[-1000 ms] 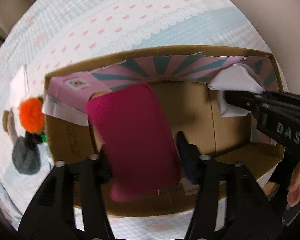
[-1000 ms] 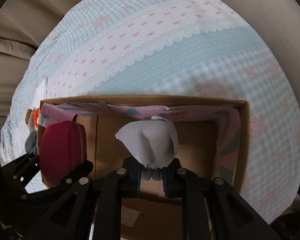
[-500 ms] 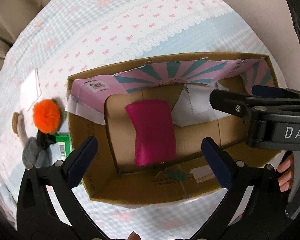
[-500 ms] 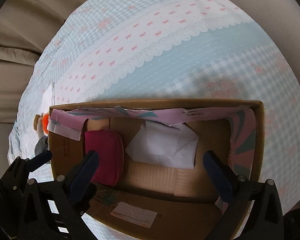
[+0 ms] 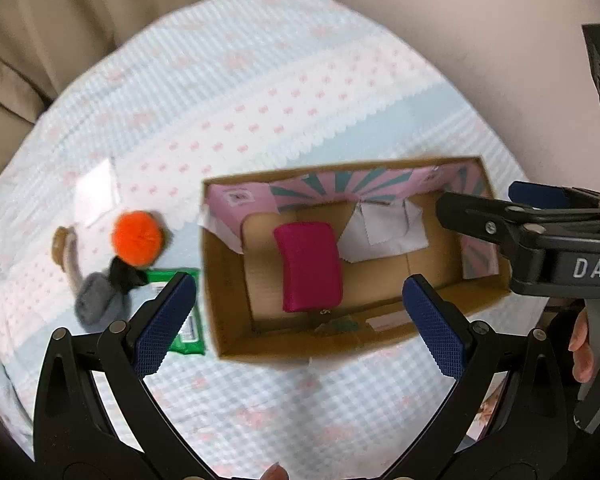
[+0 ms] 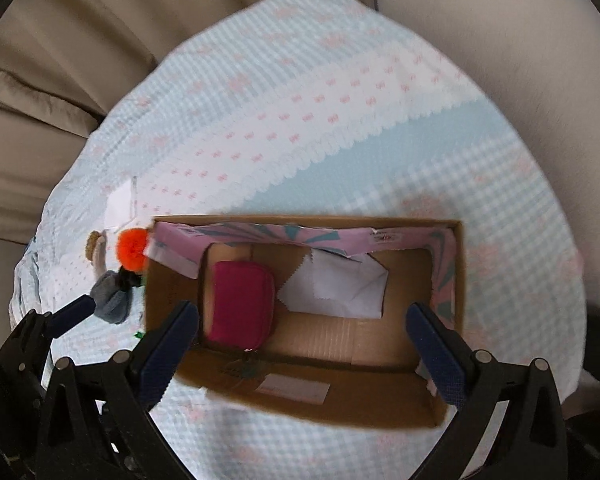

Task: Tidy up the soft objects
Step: 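Lift both tools away from the box back toward the remaining items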

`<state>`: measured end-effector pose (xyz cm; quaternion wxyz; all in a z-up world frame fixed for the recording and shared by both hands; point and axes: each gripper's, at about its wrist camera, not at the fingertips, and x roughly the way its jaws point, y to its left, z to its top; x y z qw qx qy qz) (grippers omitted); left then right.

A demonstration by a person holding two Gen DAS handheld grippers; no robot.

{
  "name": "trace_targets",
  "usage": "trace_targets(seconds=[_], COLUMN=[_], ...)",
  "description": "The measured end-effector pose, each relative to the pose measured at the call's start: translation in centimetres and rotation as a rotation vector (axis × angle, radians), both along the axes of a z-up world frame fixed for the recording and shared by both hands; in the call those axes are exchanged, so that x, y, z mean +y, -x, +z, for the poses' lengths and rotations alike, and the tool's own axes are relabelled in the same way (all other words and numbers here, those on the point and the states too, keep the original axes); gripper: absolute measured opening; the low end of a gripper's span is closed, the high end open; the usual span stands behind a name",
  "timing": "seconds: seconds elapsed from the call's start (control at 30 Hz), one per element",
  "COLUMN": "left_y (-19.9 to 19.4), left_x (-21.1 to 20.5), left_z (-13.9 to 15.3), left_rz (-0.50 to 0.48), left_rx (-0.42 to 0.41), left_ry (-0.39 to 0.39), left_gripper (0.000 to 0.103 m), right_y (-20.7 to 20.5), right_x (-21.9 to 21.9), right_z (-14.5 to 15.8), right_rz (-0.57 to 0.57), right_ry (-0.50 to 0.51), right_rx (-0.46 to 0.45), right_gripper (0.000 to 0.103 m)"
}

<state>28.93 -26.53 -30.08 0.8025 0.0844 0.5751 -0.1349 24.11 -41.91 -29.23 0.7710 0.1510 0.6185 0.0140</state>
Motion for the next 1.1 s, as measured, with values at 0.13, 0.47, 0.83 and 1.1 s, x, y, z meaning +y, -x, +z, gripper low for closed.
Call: trace_targets(seconds=[0.13,0.47,0.83,1.1], left_y=[2.0,8.6,16.0,20.4], left_x=[2.2,9.5,18.0,24.4], left_z=[4.4,13.9,18.1,18.9], left_rz=[0.026,0.094,0.130,0.142], left_rx=[-0.073,-0.287,-0.435,-0.493], left_ry=[0.039,0.083,0.128,0.139], left_gripper=[0.103,0.103,0.103,0.103], right_y=[1.7,8.3,16.9,21.1], right_x=[1.4,6.0,14.2,17.9], right_z=[5.0,16.1,20.2,20.9], right_rz=[0.021,0.004,0.019,-0.068], right_ry=[0.046,0.141,0.282,0.289], right_rx=[-0.077,-0.314,-0.519,-0.581], right_gripper=[0.103,0.103,0.103,0.103])
